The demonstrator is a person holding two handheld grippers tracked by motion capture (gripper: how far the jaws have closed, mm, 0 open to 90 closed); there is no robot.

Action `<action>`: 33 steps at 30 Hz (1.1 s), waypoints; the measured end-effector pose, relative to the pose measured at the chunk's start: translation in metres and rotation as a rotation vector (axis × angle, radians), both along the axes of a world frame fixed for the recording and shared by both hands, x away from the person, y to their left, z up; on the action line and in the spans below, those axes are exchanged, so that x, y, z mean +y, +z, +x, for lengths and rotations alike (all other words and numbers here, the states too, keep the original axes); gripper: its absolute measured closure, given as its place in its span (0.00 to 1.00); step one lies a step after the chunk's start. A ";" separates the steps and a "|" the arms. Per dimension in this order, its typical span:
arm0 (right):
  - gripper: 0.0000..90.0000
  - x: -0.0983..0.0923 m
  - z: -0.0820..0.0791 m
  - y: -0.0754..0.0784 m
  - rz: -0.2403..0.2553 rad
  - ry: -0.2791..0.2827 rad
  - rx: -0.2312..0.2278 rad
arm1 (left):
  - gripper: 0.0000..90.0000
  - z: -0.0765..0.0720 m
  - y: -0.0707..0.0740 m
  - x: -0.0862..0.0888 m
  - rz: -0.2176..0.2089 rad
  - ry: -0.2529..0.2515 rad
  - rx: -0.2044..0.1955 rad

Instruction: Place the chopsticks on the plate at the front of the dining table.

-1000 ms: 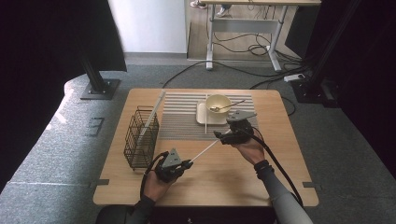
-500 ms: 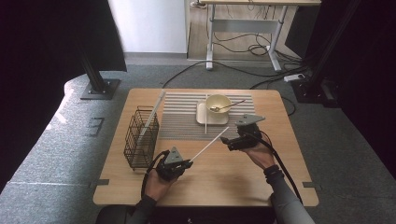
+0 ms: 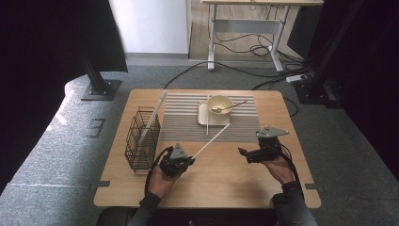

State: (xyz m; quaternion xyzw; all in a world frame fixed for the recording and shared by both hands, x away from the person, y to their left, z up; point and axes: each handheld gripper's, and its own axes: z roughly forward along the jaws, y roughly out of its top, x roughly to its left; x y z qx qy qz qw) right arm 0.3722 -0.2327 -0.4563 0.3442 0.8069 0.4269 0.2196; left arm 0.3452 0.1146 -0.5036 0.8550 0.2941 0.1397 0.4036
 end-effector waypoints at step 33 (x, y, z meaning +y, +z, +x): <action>0.04 -0.053 -0.018 -0.091 -0.059 -0.135 0.129 | 0.95 0.065 0.041 -0.051 0.103 0.029 0.022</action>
